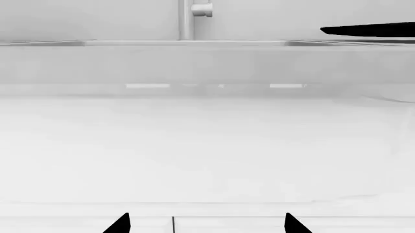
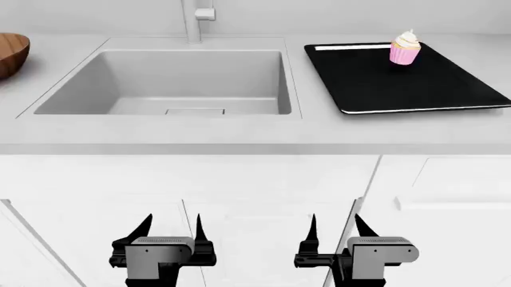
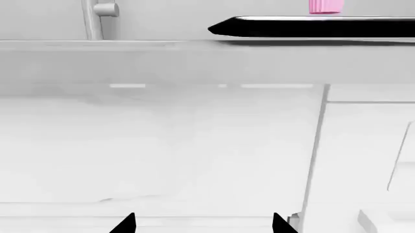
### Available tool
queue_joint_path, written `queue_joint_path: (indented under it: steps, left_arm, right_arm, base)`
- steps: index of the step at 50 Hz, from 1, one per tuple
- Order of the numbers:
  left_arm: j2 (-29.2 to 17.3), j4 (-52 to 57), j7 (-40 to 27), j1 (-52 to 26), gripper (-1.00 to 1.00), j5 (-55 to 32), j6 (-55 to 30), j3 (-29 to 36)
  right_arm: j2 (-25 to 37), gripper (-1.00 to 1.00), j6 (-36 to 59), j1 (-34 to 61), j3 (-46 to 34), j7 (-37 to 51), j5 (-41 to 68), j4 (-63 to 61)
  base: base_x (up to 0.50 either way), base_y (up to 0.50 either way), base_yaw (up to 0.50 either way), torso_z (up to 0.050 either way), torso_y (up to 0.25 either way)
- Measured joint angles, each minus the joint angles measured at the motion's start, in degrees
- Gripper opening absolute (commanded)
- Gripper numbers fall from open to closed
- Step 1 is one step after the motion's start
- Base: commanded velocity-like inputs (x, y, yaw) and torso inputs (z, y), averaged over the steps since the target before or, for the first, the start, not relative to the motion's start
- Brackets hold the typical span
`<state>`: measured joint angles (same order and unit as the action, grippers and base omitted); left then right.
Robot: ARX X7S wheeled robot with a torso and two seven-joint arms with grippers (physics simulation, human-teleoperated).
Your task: Move the fresh-baked cupcake off the tray onto the counter, and place the bowl used for mixing into the sink.
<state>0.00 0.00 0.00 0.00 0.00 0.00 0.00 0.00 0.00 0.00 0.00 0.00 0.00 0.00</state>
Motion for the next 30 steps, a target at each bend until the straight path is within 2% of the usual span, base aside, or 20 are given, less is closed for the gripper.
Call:
queue_joint_path:
  steps: [15,30]
  left_arm:
    - [-1.61,-0.35,-1.98,-0.06,1.00,-2.64,-0.18,1.86]
    - [-3.15,-0.59,-3.79,-0.18,1.00,-4.72,-0.17,3.77]
  right_arm:
    - [1.68,1.00,0.18,0.21,-2.20,3.49,0.08,0.20]
    - [3.20,1.00,0.39,0.44,-4.01,5.87,1.32,0.40]
  base:
    - [0.00,0.00,0.00,0.000,0.000]
    - [0.00,-0.18,0.00,0.000,0.000]
